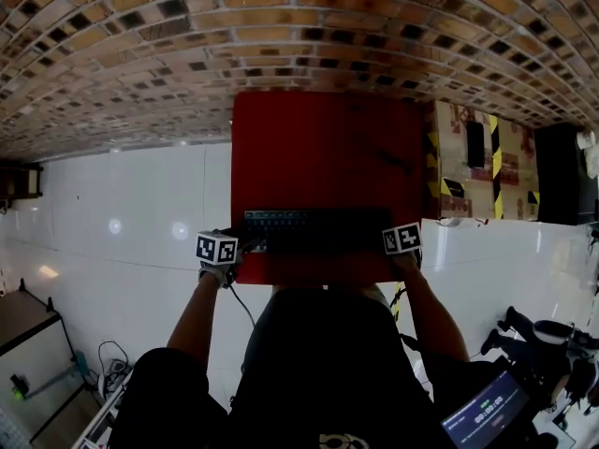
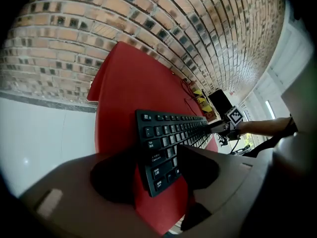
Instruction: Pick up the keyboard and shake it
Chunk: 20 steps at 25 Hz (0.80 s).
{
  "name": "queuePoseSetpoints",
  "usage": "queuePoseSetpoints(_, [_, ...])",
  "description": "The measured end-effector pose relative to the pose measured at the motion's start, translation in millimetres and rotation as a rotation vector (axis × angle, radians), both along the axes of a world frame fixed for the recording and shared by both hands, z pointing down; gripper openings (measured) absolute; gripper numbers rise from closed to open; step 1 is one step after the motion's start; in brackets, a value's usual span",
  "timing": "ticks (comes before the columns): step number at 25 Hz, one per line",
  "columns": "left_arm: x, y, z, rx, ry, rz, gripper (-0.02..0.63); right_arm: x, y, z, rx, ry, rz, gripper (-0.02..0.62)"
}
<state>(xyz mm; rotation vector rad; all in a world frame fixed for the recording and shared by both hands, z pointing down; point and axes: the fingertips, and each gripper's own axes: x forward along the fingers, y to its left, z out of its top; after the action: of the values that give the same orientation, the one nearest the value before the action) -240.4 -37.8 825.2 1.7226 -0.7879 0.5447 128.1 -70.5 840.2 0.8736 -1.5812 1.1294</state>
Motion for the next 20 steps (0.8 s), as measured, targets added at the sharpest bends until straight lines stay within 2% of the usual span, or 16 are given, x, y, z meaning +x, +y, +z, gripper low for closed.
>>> queuePoseSetpoints(2, [3.2, -0.5, -2.7, -0.014, 0.031, -0.029, 0.257, 0.9, 0.1, -0.8, 0.005, -0.006, -0.008, 0.333])
queuePoseSetpoints(5, [10.6, 1.5, -10.8, -0.053, 0.076, -0.057, 0.306, 2.6, 0.0, -2.0, 0.028, -0.045, -0.019, 0.311])
queuePoseSetpoints(6, [12.3, 1.9, -16.5, -0.054, 0.084, -0.052, 0.328, 3.0, -0.2, -2.4, 0.037, -0.067, -0.017, 0.301])
queuePoseSetpoints(8, [13.8, 0.1, -34.8, -0.027, 0.132, -0.054, 0.328, 5.0, -0.2, -3.5, 0.042, -0.123, 0.006, 0.287])
queuePoseSetpoints(10, [12.6, -5.1, -57.1, 0.013, 0.223, -0.084, 0.339, 8.4, -0.6, -5.1, 0.028, -0.190, 0.040, 0.267])
queuePoseSetpoints(12, [9.1, -11.7, -78.7, 0.040, 0.319, -0.112, 0.311, 10.4, -2.2, -6.8, 0.007, -0.252, 0.062, 0.255])
queuePoseSetpoints(15, [10.2, -24.1, -120.9, 0.055, 0.520, -0.139, 0.218, 9.6, -4.4, -9.7, -0.020, -0.329, 0.077, 0.255])
queuePoseSetpoints(17, [31.2, -26.6, -153.6, 0.031, 0.665, -0.100, 0.115, 9.2, -4.4, -12.4, -0.034, -0.383, 0.080, 0.256])
queuePoseSetpoints(18, [45.6, -23.4, -161.1, 0.019, 0.688, -0.043, 0.097, 9.4, -3.7, -13.3, -0.040, -0.405, 0.076, 0.256])
queuePoseSetpoints(19, [58.8, -18.4, -160.0, 0.014, 0.664, 0.029, 0.117, 9.4, -2.8, -13.7, -0.043, -0.419, 0.066, 0.256])
queuePoseSetpoints(20, [69.1, -13.2, -153.3, 0.018, 0.607, 0.103, 0.134, 9.1, -2.2, -13.5, -0.044, -0.427, 0.055, 0.256])
